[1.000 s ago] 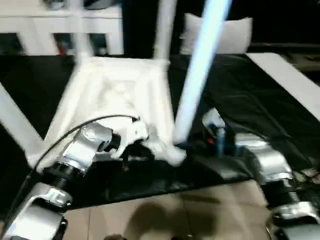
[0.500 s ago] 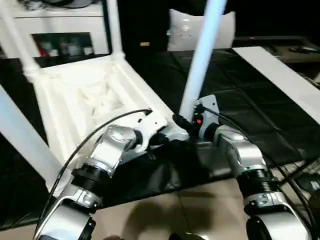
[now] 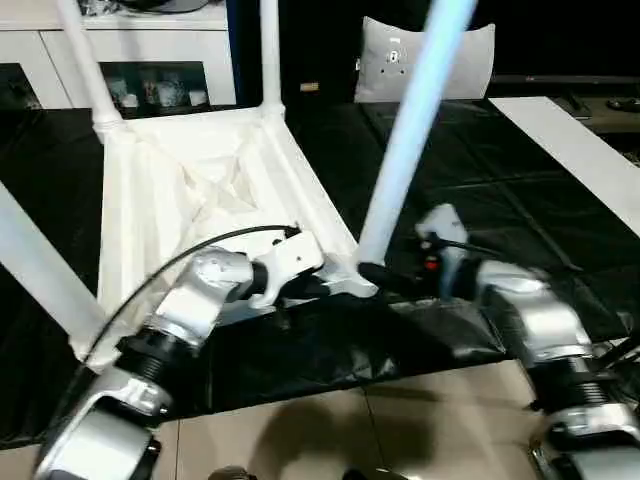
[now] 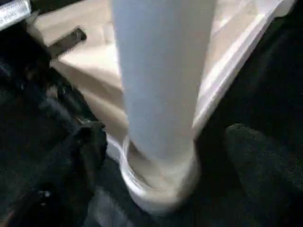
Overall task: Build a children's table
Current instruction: Rotate leg to tighten
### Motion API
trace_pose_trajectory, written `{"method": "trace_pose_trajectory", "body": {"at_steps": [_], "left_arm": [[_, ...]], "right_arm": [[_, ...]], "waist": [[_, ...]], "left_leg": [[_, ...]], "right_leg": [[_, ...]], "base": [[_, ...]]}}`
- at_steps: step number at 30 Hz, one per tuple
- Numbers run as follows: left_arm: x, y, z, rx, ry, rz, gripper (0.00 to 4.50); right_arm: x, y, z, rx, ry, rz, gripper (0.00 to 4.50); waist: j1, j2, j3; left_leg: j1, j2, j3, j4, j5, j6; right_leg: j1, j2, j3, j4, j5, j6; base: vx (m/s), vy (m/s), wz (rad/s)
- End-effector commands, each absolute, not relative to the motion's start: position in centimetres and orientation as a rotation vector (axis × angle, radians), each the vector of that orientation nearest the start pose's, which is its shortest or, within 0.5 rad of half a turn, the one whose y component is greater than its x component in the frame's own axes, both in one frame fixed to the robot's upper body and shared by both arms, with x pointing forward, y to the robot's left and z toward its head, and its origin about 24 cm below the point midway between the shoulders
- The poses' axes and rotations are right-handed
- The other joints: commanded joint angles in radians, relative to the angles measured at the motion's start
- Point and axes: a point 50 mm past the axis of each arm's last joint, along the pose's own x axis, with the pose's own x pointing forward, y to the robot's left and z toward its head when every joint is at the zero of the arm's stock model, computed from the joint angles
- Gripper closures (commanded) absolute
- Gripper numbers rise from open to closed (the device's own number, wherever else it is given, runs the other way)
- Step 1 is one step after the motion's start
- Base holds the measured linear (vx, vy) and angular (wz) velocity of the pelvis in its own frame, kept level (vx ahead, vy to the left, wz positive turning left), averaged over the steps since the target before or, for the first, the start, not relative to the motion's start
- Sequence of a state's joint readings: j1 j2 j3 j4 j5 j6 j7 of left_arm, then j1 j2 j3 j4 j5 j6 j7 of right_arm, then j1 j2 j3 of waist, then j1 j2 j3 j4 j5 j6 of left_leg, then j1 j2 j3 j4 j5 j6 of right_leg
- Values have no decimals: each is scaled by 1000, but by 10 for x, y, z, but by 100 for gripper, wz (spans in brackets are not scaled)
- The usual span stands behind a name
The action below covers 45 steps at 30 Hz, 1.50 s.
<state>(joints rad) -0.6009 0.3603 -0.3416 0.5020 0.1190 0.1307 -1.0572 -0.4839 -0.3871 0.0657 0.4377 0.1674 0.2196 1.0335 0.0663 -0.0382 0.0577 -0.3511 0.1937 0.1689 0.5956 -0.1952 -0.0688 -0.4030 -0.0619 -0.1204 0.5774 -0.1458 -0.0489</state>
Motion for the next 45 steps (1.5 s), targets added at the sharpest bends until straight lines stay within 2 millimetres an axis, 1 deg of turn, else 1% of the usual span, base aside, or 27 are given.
{"method": "trace_pose_trajectory", "body": {"at_steps": [1, 2, 4, 6, 7, 8, 9, 10, 13, 14, 15, 16, 26, 27, 28, 30, 32, 35, 36, 37, 39, 40, 41, 42, 43, 44, 45], "left_arm": [[316, 111, 63, 649, 381, -1377, 450], [313, 112, 63, 663, 376, -1424, 450], [311, 112, 63, 671, 383, -1459, 450], [310, 113, 63, 689, 387, -1497, 450], [308, 113, 63, 702, 390, -1524, 450], [308, 113, 63, 702, 390, -1524, 450], [304, 112, 63, 714, 390, -1585, 450], [301, 111, 64, 716, 389, -1625, 450], [296, 108, 64, 724, 382, -1684, 450], [295, 107, 63, 725, 384, -1697, 450], [295, 106, 63, 727, 386, -1705, 450], [295, 105, 63, 730, 384, -1709, 450], [296, 106, 63, 733, 387, -1720, 450], [296, 106, 63, 734, 390, -1719, 450], [296, 107, 63, 734, 391, -1717, 450], [297, 107, 63, 734, 390, -1710, 450], [297, 107, 63, 729, 390, -1702, 450], [297, 106, 64, 669, 379, -1681, 450], [298, 103, 66, 617, 371, -1660, 450], [298, 101, 67, 578, 369, -1639, 450], [300, 98, 68, 527, 380, -1588, 450], [302, 94, 69, 500, 385, -1538, 450], [304, 92, 69, 482, 383, -1501, 450], [305, 90, 69, 470, 382, -1479, 450], [307, 87, 69, 449, 383, -1442, 450], [307, 87, 69, 449, 383, -1442, 450], [310, 81, 70, 427, 384, -1381, 450]], "right_arm": [[311, -171, 74, -161, 290, 1137, 3], [308, -172, 74, -182, 306, 1185, 3], [305, -174, 73, -208, 322, 1222, 3], [304, -175, 72, -226, 339, 1252, 3], [304, -175, 71, -232, 345, 1261, 3], [304, -175, 71, -232, 345, 1261, 3], [306, -174, 71, -230, 349, 1267, 3], [307, -173, 70, -221, 347, 1271, 29], [308, -167, 70, -167, 339, 1304, 42], [307, -166, 70, -154, 342, 1322, 56], [306, -164, 69, -143, 348, 1342, 71], [304, -162, 68, -127, 355, 1366, 71], [301, -156, 64, -62, 380, 1427, 166], [300, -156, 64, -56, 385, 1434, 179], [300, -156, 64, -54, 387, 1436, 179], [300, -156, 64, -50, 389, 1439, 210], [299, -155, 64, -44, 389, 1442, 216], [297, -152, 64, -16, 375, 1447, 236], [296, -149, 64, 13, 357, 1439, 240], [297, -145, 64, 32, 350, 1420, 240], [298, -140, 61, 22, 357, 1367, 242], [301, -135, 57, -3, 367, 1305, 243], [305, -132, 55, -7, 370, 1244, 244], [308, -130, 54, -7, 364, 1207, 245], [313, -126, 54, -8, 354, 1143, 245], [313, -126, 54, -8, 354, 1143, 248], [321, -119, 54, 14, 336, 1048, 248]], "waist": [[3, 0, -69], [7, 0, -70], [11, 1, -71], [20, 2, -71], [22, 2, -71], [26, 2, -71], [30, 4, -72], [32, 4, -72], [35, 4, -73], [37, 3, -71], [39, 5, -72], [41, 5, -72], [44, 5, -74], [44, 4, -73], [44, 3, -74], [44, 3, -74], [45, 3, -74], [44, 4, -73], [44, 9, -73], [44, 10, -73], [38, 6, -72], [38, 7, -70], [27, 7, -66], [27, 7, -66], [15, 4, -66], [9, 2, -64], [-1, 1, -64]], "left_leg": [[4, 39, -9, -64, -171, 69], [3, 41, -9, -63, -162, 78], [4, 43, -9, -63, -153, 79], [7, 47, -7, -64, -150, 76], [7, 47, -7, -64, -152, 74], [10, 48, -6, -64, -154, 71], [10, 50, -8, -66, -154, 66], [10, 50, -7, -66, -157, 61], [8, 50, -6, -66, -161, 58], [6, 51, -6, -66, -163, 57], [8, 50, -6, -66, -163, 56], [9, 50, -6, -66, -163, 56], [8, 50, -7, -66, -154, 49], [8, 50, -6, -66, -156, 50], [7, 49, -7, -65, -154, 50], [7, 50, -7, -66, -148, 51], [7, 50, -7, -66, -147, 51], [7, 49, -7, -66, -152, 48], [9, 49, -7, -66, -155, 46], [8, 49, -7, -66, -155, 42], [8, 49, -8, -68, -162, 34], [9, 48, -9, -68, -167, 33], [12, 43, -10, -67, -198, 20], [12, 43, -10, -67, -198, 20], [10, 37, -12, -65, -206, 10], [6, 35, -15, -66, -206, 9], [-1, 34, -17, -66, -216, 11]], "right_leg": [[61, -93, 61, -83, -412, -95], [62, -94, 62, -80, -406, -92], [60, -92, 61, -78, -392, -99], [57, -93, 61, -74, -371, -114], [56, -93, 61, -74, -372, -116], [55, -93, 62, -75, -371, -119], [56, -95, 62, -72, -369, -122], [56, -94, 62, -71, -363, -126], [58, -96, 62, -68, -351, -136], [59, -96, 62, -68, -356, -131], [59, -96, 62, -70, -368, -124], [58, -95, 61, -71, -373, -122], [59, -95, 61, -69, -360, -121], [59, -96, 61, -69, -364, -120], [60, -96, 61, -69, -365, -119], [60, -95, 60, -69, -367, -117], [59, -96, 61, -69, -367, -116], [59, -96, 60, -71, -380, -112], [58, -96, 60, -72, -383, -112], [59, -95, 60, -72, -378, -114], [60, -95, 60, -71, -383, -114], [58, -96, 59, -74, -399, -111], [55, -95, 55, -85, -469, -94], [55, -95, 55, -85, -469, -94], [57, -97, 50, -93, -529, -66], [60, -97, 45, -97, -548, -55], [64, -96, 39, -103, -579, -31]], "base": [[0, 0, 0], [0, 0, 0], [0, 0, 0], [0, 0, 0], [0, 0, 0], [0, 0, 0], [0, 0, 0], [0, 0, 0], [0, 0, 0], [0, 0, 0], [0, 0, 0], [0, 0, 0], [0, 0, 0], [0, 0, 0], [0, 0, 0], [0, 0, 0], [0, 0, 0], [0, 0, 0], [0, 0, 0], [0, 0, 0], [0, 0, 0], [0, 0, 0], [0, 0, 0], [0, 0, 0], [0, 0, 0], [0, 0, 0], [0, 0, 0]]}}
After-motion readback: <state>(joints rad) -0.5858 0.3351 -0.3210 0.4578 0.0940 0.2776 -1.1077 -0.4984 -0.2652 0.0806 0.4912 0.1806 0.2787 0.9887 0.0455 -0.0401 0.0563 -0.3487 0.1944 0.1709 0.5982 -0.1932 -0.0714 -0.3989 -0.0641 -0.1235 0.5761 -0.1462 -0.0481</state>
